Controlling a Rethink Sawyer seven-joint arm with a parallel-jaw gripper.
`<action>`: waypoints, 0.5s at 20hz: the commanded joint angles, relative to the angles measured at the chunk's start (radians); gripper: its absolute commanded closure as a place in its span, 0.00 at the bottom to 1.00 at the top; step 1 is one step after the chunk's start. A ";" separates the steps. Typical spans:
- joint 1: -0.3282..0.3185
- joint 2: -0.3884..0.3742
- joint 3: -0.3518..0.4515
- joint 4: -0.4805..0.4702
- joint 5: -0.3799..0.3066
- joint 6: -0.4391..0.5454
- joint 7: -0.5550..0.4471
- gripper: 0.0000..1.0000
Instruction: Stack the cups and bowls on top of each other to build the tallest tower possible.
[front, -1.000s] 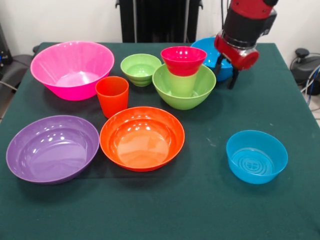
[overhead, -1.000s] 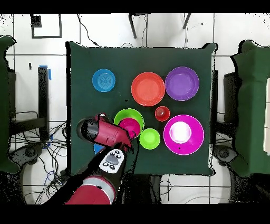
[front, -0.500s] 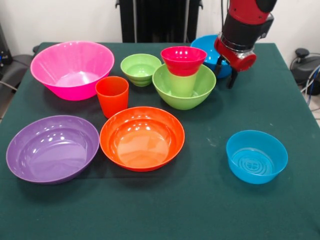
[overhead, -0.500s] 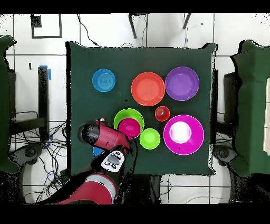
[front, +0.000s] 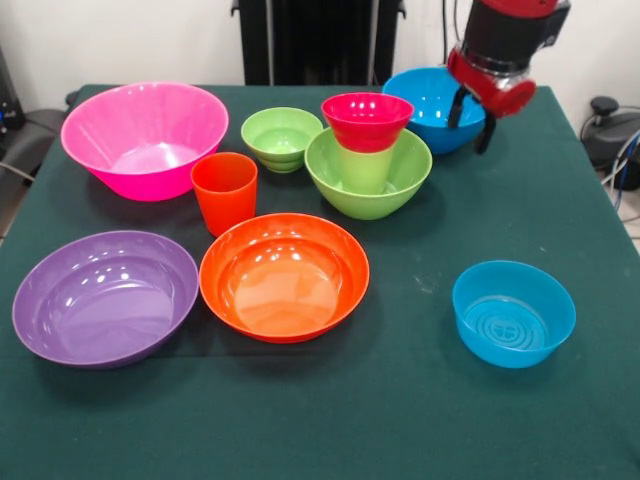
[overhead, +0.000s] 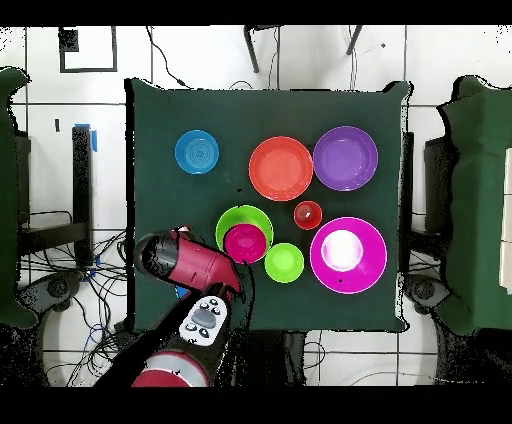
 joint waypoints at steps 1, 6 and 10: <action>0.045 -0.052 0.009 -0.001 0.014 0.157 0.221 0.00; 0.101 -0.061 -0.059 -0.033 -0.003 0.217 0.241 0.00; 0.118 -0.011 -0.052 -0.027 0.027 0.157 0.252 0.00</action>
